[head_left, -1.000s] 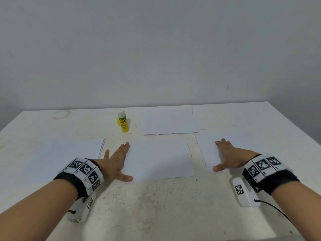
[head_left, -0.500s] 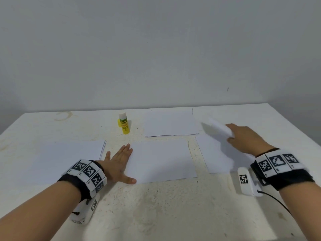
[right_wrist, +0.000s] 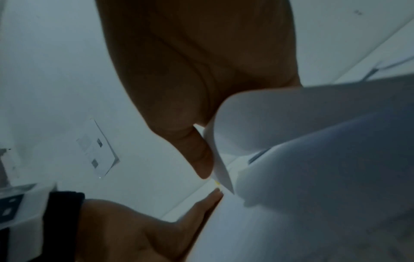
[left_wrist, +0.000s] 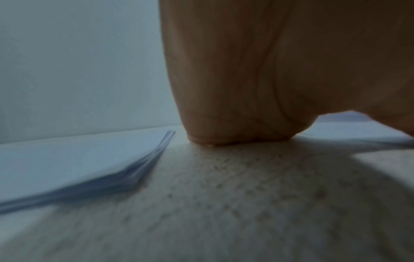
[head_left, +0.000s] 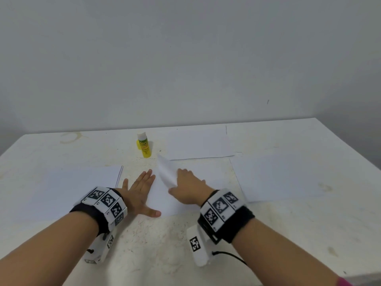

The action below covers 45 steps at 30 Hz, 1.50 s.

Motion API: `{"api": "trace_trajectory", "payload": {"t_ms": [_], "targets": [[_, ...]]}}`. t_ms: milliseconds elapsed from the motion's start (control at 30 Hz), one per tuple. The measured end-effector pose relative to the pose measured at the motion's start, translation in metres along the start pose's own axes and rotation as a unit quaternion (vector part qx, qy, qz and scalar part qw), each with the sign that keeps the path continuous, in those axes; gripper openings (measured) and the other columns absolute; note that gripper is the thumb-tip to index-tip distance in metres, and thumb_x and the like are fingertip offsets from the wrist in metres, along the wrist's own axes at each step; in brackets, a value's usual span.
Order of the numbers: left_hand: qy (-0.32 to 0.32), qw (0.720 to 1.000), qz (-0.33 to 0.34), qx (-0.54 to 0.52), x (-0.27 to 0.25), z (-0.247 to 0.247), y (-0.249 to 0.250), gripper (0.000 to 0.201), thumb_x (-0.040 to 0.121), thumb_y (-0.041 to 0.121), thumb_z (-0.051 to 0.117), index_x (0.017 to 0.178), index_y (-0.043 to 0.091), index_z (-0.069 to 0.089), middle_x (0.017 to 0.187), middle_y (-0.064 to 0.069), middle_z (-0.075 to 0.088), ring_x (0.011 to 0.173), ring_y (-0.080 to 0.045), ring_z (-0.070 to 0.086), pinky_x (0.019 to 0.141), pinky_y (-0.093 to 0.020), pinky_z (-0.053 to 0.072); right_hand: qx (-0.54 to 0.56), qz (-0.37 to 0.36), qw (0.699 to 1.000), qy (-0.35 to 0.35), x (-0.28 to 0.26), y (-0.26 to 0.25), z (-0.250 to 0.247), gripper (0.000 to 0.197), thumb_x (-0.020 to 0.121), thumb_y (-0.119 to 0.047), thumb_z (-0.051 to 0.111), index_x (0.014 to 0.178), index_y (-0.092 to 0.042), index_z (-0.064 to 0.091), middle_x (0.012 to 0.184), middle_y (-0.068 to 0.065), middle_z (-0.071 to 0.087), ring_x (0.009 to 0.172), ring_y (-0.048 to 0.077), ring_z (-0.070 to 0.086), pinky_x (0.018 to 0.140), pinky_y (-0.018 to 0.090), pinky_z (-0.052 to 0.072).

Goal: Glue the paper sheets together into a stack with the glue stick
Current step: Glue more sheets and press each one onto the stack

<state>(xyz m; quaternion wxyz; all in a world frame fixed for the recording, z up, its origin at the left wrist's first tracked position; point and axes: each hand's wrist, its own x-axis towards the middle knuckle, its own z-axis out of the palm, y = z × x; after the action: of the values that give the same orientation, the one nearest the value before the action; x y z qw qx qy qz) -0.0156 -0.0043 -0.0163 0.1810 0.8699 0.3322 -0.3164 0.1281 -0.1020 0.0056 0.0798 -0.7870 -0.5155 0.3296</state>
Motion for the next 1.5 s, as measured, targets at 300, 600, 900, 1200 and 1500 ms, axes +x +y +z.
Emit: {"api": "trace_trajectory", "payload": {"t_ms": [300, 600, 900, 1200, 1500], "targets": [[0.02, 1.0, 0.002, -0.008, -0.002, 0.003, 0.004, 0.172, 0.003, 0.104, 0.003, 0.145, 0.014, -0.03, 0.154, -0.002, -0.034, 0.14, -0.017, -0.034, 0.112, -0.057, -0.014, 0.025, 0.04, 0.999, -0.004, 0.013, -0.02, 0.021, 0.068, 0.098, -0.041, 0.044, 0.149, -0.006, 0.015, 0.156, 0.008, 0.016, 0.146, 0.022, 0.01, 0.113, 0.06, 0.013], [0.032, 0.999, 0.003, -0.004, 0.001, 0.006, 0.002, 0.172, 0.003, 0.104, 0.001, 0.145, 0.01, -0.03, 0.152, -0.003, -0.037, 0.141, -0.018, -0.031, 0.112, -0.056, -0.013, 0.009, 0.037, 0.999, -0.01, 0.008, -0.008, 0.02, 0.073, 0.098, -0.04, 0.042, 0.152, -0.006, 0.006, 0.16, 0.008, 0.002, 0.148, 0.022, -0.001, 0.115, 0.058, 0.007], [0.03, 0.999, 0.01, -0.005, 0.003, 0.007, -0.001, 0.17, 0.007, 0.105, 0.003, 0.144, 0.01, -0.031, 0.151, -0.002, -0.039, 0.139, -0.016, -0.033, 0.112, -0.056, -0.014, -0.003, 0.041, 0.999, -0.018, 0.007, -0.008, 0.021, 0.078, 0.098, -0.043, 0.043, 0.152, -0.006, 0.001, 0.161, 0.008, -0.003, 0.148, 0.022, -0.005, 0.116, 0.058, 0.005], [0.027, 0.999, 0.015, -0.013, 0.003, 0.006, -0.001, 0.171, 0.007, 0.105, 0.006, 0.144, 0.01, -0.032, 0.151, -0.001, -0.039, 0.139, -0.016, -0.034, 0.111, -0.056, -0.015, -0.013, 0.037, 0.999, -0.025, 0.006, -0.006, 0.019, 0.08, 0.098, -0.044, 0.043, 0.152, -0.006, -0.002, 0.161, 0.008, -0.007, 0.148, 0.021, -0.008, 0.116, 0.057, 0.004], [0.019, 1.0, 0.015, -0.01, 0.001, 0.004, 0.0, 0.17, 0.007, 0.106, 0.006, 0.143, 0.01, -0.033, 0.15, -0.001, -0.041, 0.138, -0.016, -0.035, 0.111, -0.055, -0.015, 0.015, 0.037, 0.999, -0.001, 0.004, -0.007, 0.021, 0.081, 0.096, -0.043, 0.048, 0.152, -0.008, 0.001, 0.161, 0.008, -0.001, 0.148, 0.021, -0.004, 0.116, 0.057, 0.004]]}}
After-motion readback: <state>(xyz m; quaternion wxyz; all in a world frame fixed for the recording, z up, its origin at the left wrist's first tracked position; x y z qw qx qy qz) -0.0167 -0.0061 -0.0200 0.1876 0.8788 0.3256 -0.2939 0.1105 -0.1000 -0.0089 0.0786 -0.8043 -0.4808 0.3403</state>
